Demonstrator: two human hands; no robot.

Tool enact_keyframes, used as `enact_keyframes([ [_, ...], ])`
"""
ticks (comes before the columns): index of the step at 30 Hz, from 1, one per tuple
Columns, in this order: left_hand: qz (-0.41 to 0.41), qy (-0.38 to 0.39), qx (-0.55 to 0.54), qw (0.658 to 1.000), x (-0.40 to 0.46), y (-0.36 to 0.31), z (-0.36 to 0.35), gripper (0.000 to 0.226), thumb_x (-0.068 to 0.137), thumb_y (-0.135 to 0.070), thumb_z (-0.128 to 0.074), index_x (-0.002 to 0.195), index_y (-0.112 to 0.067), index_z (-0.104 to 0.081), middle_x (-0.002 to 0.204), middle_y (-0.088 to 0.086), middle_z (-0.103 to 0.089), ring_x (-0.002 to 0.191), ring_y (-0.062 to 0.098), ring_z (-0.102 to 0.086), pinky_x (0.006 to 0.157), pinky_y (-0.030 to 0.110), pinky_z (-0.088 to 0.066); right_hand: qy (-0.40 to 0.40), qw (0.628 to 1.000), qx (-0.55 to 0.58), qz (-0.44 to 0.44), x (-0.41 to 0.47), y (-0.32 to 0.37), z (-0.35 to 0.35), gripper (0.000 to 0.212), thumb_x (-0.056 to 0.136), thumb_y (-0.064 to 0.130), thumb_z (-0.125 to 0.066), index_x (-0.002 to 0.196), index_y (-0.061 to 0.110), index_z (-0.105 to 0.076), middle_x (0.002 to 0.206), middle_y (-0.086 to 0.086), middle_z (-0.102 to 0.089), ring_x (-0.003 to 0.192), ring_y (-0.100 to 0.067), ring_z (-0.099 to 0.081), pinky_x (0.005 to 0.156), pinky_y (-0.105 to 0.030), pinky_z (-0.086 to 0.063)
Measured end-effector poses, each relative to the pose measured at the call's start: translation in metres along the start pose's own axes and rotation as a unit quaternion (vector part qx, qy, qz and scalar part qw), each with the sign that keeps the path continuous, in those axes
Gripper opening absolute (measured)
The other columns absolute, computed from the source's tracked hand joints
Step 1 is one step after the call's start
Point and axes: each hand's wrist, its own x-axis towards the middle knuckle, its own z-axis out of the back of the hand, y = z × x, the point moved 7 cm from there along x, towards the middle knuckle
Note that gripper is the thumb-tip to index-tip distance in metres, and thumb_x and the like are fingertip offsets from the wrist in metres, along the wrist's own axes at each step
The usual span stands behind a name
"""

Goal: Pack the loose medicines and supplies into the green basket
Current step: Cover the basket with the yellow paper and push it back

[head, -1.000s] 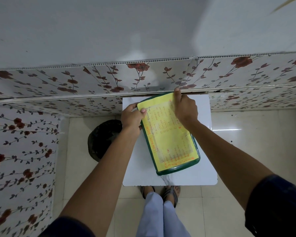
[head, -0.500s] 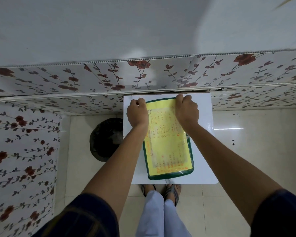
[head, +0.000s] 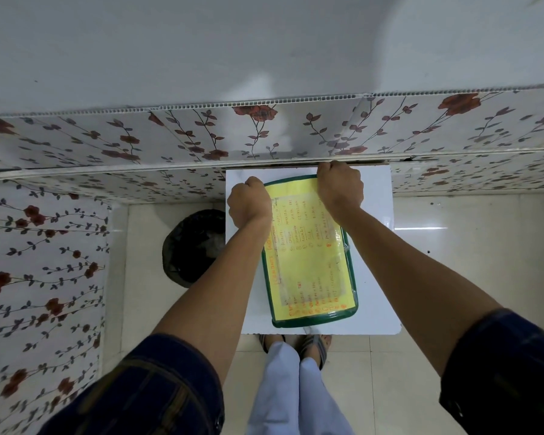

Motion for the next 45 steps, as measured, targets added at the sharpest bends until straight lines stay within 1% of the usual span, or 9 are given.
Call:
enact_keyframes([
  [5, -0.010, -0.017, 0.009, 1.000, 0.000, -0.001, 0.002, 0.035, 0.089, -0.022, -0.034, 0.077, 0.002, -0.056, 0.099, 0.024, -0.066, 0.084, 0.036, -0.061, 0.059, 0.033, -0.037, -0.016, 1.000, 0.013, -0.021, 0.004, -0.006, -0.002, 0.034, 0.094, 0.029, -0.032, 0.072, 0.011, -0.052, 0.065, -0.003, -0.052, 0.061, -0.020, -0.048, 0.053, -0.026, -0.030],
  [8, -0.010, -0.020, 0.021, 1.000, 0.001, -0.003, 0.002, 0.037, 0.090, -0.021, -0.034, 0.088, 0.007, -0.059, 0.102, 0.024, -0.066, 0.094, 0.038, -0.061, 0.073, 0.042, -0.048, -0.027, 0.999, 0.018, -0.018, 0.004, -0.007, -0.003, 0.038, 0.094, 0.030, -0.031, 0.070, 0.011, -0.052, 0.063, -0.002, -0.051, 0.057, -0.018, -0.047, 0.054, -0.027, -0.032],
  [13, -0.058, 0.002, 0.023, 0.998, -0.004, -0.010, 0.003, 0.042, 0.094, -0.023, -0.030, 0.083, 0.005, -0.060, 0.099, 0.025, -0.067, 0.083, 0.035, -0.060, 0.059, 0.034, -0.039, -0.031, 0.997, 0.068, 0.015, -0.005, -0.002, 0.002, 0.043, 0.095, 0.030, -0.028, 0.056, 0.017, -0.041, 0.056, 0.001, -0.045, 0.052, -0.014, -0.043, 0.054, -0.027, -0.031],
  [16, -0.075, 0.010, -0.006, 0.997, -0.020, 0.000, 0.012, 0.053, 0.098, -0.032, -0.023, 0.096, 0.006, -0.059, 0.103, 0.022, -0.065, 0.091, 0.034, -0.059, 0.071, 0.034, -0.040, -0.009, 0.995, 0.098, 0.001, -0.026, -0.018, 0.007, 0.041, 0.095, 0.039, -0.025, 0.078, 0.011, -0.051, 0.066, 0.000, -0.050, 0.061, -0.017, -0.049, 0.058, -0.028, -0.035],
  [24, 0.061, -0.003, -0.055, 0.997, -0.111, 0.114, 0.033, 0.054, 0.096, -0.042, -0.023, 0.084, -0.005, -0.061, 0.092, 0.013, -0.065, 0.091, 0.035, -0.059, 0.088, 0.045, -0.048, 0.005, 0.992, 0.095, -0.087, -0.134, -0.117, 0.005, 0.049, 0.092, 0.041, -0.017, 0.086, 0.009, -0.054, 0.074, -0.006, -0.054, 0.074, -0.030, -0.052, 0.069, -0.037, -0.038],
  [28, 0.077, -0.022, -0.053, 0.995, -0.114, 0.116, 0.033, 0.049, 0.095, -0.036, -0.023, 0.074, -0.010, -0.058, 0.080, 0.008, -0.062, 0.077, 0.030, -0.057, 0.076, 0.038, -0.047, -0.021, 0.983, 0.114, -0.143, -0.138, -0.124, 0.001, 0.049, 0.096, 0.035, -0.017, 0.060, 0.015, -0.044, 0.058, -0.001, -0.051, 0.060, -0.022, -0.050, 0.058, -0.032, -0.035],
  [34, 0.080, -0.033, -0.031, 0.996, -0.113, 0.117, 0.035, 0.044, 0.095, -0.031, -0.023, 0.073, -0.011, -0.055, 0.080, 0.007, -0.059, 0.071, 0.027, -0.059, 0.071, 0.037, -0.052, -0.021, 0.992, 0.064, -0.109, -0.135, -0.123, -0.001, 0.043, 0.092, 0.027, -0.015, 0.075, 0.006, -0.048, 0.056, 0.000, -0.049, 0.061, -0.025, -0.052, 0.060, -0.035, -0.041],
  [41, 0.078, -0.050, -0.019, 0.995, -0.113, 0.115, 0.037, 0.041, 0.096, -0.026, -0.026, 0.072, -0.008, -0.053, 0.079, 0.008, -0.056, 0.073, 0.030, -0.055, 0.070, 0.038, -0.048, -0.025, 0.991, 0.060, -0.117, -0.137, -0.122, 0.000, 0.043, 0.095, 0.023, -0.018, 0.055, 0.020, -0.032, 0.052, 0.001, -0.046, 0.050, -0.016, -0.044, 0.048, -0.025, -0.029],
  [45, 0.081, -0.061, -0.041, 0.994, -0.111, 0.118, 0.036, 0.042, 0.095, -0.026, -0.028, 0.071, -0.005, -0.055, 0.076, 0.012, -0.057, 0.073, 0.033, -0.055, 0.072, 0.040, -0.047, -0.033, 0.989, 0.078, -0.125, -0.138, -0.121, 0.002, 0.047, 0.088, 0.030, -0.014, 0.059, 0.009, -0.044, 0.052, -0.003, -0.048, 0.058, -0.026, -0.049, 0.057, -0.031, -0.037],
])
